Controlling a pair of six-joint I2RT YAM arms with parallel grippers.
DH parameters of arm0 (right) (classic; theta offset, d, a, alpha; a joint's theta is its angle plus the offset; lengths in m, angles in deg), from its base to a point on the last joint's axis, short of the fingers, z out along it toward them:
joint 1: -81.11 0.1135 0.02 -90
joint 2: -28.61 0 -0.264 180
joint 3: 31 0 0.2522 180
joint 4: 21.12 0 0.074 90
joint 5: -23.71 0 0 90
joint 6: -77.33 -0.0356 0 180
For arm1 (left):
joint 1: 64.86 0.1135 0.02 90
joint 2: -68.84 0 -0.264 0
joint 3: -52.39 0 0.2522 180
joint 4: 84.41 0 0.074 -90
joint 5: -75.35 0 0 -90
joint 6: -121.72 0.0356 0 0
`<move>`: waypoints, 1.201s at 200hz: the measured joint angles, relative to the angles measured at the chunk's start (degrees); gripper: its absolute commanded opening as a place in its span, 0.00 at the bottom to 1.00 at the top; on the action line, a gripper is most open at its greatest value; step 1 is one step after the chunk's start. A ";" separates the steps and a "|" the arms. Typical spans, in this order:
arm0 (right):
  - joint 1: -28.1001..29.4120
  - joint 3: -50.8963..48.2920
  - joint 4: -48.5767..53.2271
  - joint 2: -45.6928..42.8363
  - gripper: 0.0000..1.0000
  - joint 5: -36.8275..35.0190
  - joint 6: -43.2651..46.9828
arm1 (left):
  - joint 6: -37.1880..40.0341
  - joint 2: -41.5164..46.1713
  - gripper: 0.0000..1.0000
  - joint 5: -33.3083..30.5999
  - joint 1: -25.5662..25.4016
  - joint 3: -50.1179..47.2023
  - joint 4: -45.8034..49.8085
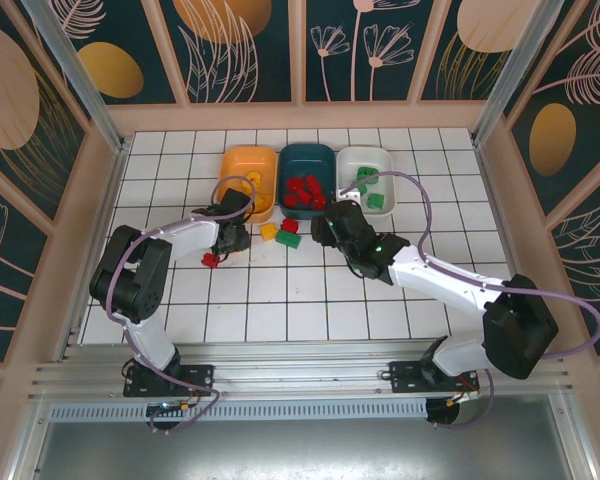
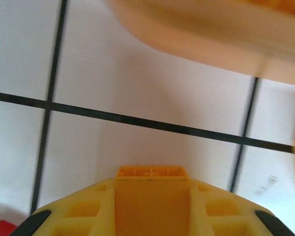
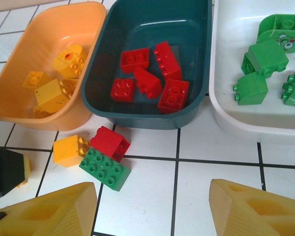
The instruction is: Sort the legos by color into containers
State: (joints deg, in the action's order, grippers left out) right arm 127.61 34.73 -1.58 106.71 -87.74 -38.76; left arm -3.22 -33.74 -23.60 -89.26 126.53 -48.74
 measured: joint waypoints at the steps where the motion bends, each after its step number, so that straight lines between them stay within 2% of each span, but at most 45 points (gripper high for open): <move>1: 0.00 0.00 0.00 -0.02 0.63 0.00 0.00 | 0.00 0.02 0.25 0.11 -0.02 0.11 0.07; 38: 0.02 -0.39 -0.31 -0.13 0.62 1.73 -0.07 | 0.09 4.59 0.22 1.14 -0.79 7.82 3.08; 62: 0.70 -0.39 -0.98 0.35 0.62 2.49 -0.31 | 0.44 4.61 0.21 1.46 1.55 15.67 3.15; 94: 2.36 0.07 -1.31 3.96 0.63 3.32 -0.44 | 0.92 -4.59 0.24 2.58 6.27 24.15 2.82; 126: 4.90 2.67 -1.01 10.54 0.65 1.95 0.50 | 3.50 -16.83 0.27 4.81 6.91 33.31 5.27; 144: 5.79 3.78 -0.74 12.55 0.68 1.51 1.57 | 4.81 -19.34 0.35 5.57 6.71 34.99 6.23; 152: 6.03 4.09 -0.48 12.83 0.69 1.38 1.79 | 5.33 -19.43 0.48 5.62 6.60 35.28 6.75; 165: 6.10 4.52 -0.17 12.87 0.72 1.31 2.14 | 6.25 -19.43 0.58 5.68 6.51 36.30 7.58; 182: 6.12 5.95 0.46 13.14 0.74 1.36 3.02 | 6.56 -19.34 0.80 5.66 6.51 37.94 7.89; 193: 6.25 7.50 0.61 14.01 0.75 1.33 3.80 | 7.28 -18.64 0.86 5.75 6.51 38.21 7.89; 219: 7.30 12.15 0.44 18.86 0.75 0.50 7.13 | 7.28 -14.10 0.88 5.97 6.51 36.13 7.37; 240: 8.15 16.31 0.66 24.81 0.76 0.20 9.62 | 5.99 -3.17 0.95 6.27 6.71 25.90 3.19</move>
State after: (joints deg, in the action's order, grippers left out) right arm 135.77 51.04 -0.93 131.52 -87.55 -29.14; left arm 2.77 -36.91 -17.32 -82.55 152.43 -45.55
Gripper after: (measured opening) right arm 0.754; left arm 0.925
